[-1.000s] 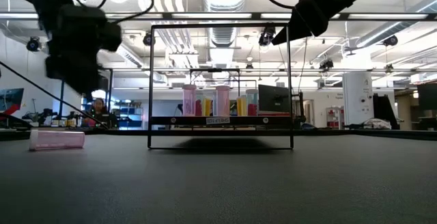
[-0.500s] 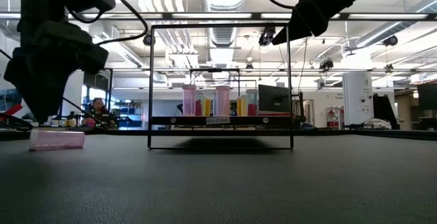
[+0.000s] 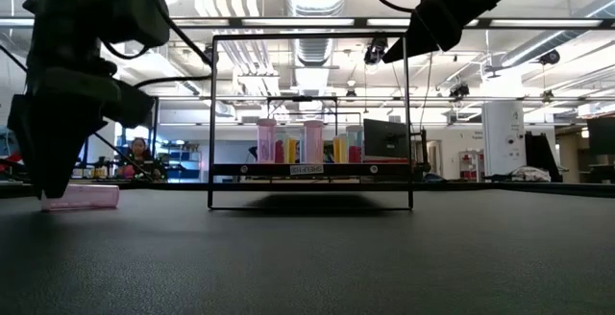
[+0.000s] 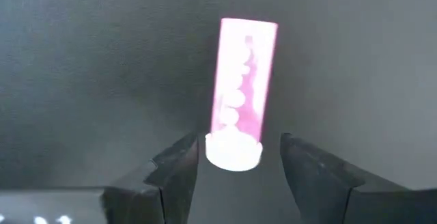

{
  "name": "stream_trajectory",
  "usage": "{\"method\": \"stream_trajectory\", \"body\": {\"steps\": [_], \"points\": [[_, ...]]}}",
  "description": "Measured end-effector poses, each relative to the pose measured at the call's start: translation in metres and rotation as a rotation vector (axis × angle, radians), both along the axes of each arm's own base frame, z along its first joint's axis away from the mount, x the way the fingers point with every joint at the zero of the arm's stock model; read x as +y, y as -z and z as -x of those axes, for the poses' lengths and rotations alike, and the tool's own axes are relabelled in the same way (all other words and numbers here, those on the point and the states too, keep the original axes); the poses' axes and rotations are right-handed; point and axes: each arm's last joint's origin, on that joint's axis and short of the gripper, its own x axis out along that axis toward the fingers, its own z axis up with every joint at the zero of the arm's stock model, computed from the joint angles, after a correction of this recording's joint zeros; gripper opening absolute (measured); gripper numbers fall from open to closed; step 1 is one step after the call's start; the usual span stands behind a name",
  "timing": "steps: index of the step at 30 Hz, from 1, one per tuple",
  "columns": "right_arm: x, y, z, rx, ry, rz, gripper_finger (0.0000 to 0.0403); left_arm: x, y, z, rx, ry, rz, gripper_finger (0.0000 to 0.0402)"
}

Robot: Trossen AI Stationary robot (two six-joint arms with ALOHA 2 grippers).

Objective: Pick and place medicine bottles onto shelf by color
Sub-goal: Put the pink medicine bottle on the shelf aligned with the other pink medicine bottles

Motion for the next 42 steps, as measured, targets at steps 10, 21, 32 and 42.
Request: {"method": "stream_trajectory", "body": {"steps": [10, 21, 32, 42], "points": [[0.0, 0.0, 0.0, 0.0, 0.0, 0.0, 0.0166, 0.0, 0.01, -0.005, 0.029, -0.001, -0.034, 0.0189], [0.0, 0.0, 0.0, 0.0, 0.0, 0.0, 0.0166, 0.0, 0.012, -0.005, 0.05, -0.003, -0.04, 0.0115], [0.0, 0.0, 0.0, -0.001, 0.0, 0.0, 0.0166, -0.005, -0.001, -0.013, 0.005, 0.009, 0.086, 0.0111], [0.0, 0.0, 0.0, 0.0, 0.0, 0.0, 0.0166, -0.019, -0.046, -0.034, -0.071, 0.091, 0.441, 0.0107]]}}
